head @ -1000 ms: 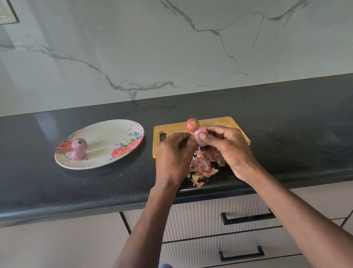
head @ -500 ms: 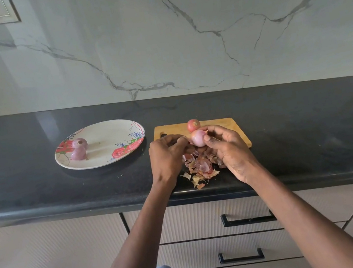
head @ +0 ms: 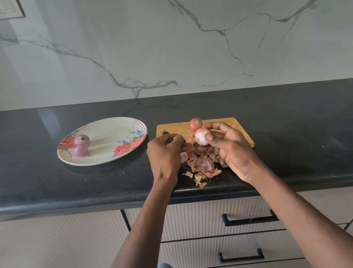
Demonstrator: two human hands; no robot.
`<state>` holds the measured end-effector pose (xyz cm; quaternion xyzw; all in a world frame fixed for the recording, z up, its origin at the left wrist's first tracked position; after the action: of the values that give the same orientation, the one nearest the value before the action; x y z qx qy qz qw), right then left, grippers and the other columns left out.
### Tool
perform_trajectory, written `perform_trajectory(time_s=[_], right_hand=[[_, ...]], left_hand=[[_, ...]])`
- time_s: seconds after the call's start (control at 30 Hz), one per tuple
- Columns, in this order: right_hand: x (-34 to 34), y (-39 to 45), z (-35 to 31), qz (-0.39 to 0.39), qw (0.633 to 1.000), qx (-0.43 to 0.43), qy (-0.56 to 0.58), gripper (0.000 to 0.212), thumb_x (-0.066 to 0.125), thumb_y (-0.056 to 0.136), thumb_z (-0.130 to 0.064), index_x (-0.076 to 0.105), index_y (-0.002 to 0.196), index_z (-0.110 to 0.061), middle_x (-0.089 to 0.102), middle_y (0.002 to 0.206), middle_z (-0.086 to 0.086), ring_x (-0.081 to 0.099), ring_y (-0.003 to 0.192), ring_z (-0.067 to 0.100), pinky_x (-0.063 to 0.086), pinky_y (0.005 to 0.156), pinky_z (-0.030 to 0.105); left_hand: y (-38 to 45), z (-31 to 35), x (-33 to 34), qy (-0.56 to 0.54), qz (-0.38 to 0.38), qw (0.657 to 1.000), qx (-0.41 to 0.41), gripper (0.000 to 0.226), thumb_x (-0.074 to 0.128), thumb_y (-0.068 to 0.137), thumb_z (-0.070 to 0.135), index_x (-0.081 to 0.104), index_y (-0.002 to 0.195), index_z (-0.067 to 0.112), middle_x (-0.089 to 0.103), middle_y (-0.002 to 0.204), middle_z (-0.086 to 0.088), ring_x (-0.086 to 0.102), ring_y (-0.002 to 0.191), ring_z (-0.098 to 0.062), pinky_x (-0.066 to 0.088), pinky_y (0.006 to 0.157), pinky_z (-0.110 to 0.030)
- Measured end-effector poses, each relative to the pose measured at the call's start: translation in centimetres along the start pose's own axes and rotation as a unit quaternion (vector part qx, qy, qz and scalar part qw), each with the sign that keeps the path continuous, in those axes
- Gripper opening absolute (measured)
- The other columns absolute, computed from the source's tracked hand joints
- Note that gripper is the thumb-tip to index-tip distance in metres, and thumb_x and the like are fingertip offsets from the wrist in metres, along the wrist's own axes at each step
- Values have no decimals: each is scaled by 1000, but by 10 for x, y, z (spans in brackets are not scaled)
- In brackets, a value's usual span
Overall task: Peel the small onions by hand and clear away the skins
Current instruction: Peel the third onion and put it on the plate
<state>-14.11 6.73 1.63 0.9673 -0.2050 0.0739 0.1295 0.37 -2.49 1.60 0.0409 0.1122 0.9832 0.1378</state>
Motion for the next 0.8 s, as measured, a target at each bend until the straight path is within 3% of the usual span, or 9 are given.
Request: perform_trajectory(time_s=[0.17, 0.27, 0.33, 0.43, 0.63, 0.8], right_hand=[[-4, 1, 0, 17, 999, -30, -20, 32, 70, 88, 2, 68, 116, -12, 73, 116, 9, 68, 109, 24, 53, 99, 40], [-9, 2, -1, 41, 998, -44, -26, 38, 79, 81, -4, 72, 117, -13, 73, 116, 10, 68, 111, 24, 55, 94, 38], [-12, 2, -2, 63, 997, -48, -28, 41, 82, 76, -3, 73, 115, -13, 74, 111, 9, 69, 105, 21, 57, 86, 33], [-15, 0, -4, 90, 993, -57, -43, 40, 84, 73, -1, 73, 111, -11, 75, 109, 10, 69, 102, 21, 58, 81, 31], [-14, -3, -9, 101, 990, -75, -68, 40, 84, 73, 2, 73, 111, -6, 76, 102, 5, 71, 90, 8, 57, 73, 23], [-14, -2, -9, 99, 989, -81, -76, 37, 85, 72, 1, 75, 106, -10, 76, 100, 1, 70, 90, 7, 56, 71, 21]], left_hand=[[6, -5, 2, 85, 2, 996, 32, 27, 60, 93, 2, 75, 116, 8, 77, 102, -7, 75, 89, -18, 60, 88, -45], [2, 4, 6, 128, -5, 989, 70, 23, 56, 101, 18, 75, 107, 6, 77, 94, -11, 70, 79, -18, 60, 83, -47], [-3, 11, 8, 147, -17, 984, 98, 27, 59, 101, 26, 76, 110, 7, 77, 96, -10, 72, 83, -23, 57, 81, -40], [-7, 14, 13, 126, -67, 982, 125, 25, 66, 98, 23, 75, 117, 11, 77, 104, -4, 72, 88, -14, 57, 81, -28], [-12, 17, 20, 120, -126, 969, 173, 24, 67, 97, 17, 74, 118, 7, 77, 105, -5, 72, 82, -4, 56, 74, -17], [-12, 18, 19, 136, -118, 967, 180, 21, 66, 97, 12, 75, 114, 6, 78, 102, -6, 72, 81, -6, 59, 77, -24]])
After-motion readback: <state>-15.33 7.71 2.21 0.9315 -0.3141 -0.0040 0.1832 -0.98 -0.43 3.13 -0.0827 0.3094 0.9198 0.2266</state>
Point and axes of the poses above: each hand's wrist, its own y-axis towards the middle knuckle, its own x-axis out of the palm, z = x × y, the point moved 6 cm from there along y, towards the middle knuckle
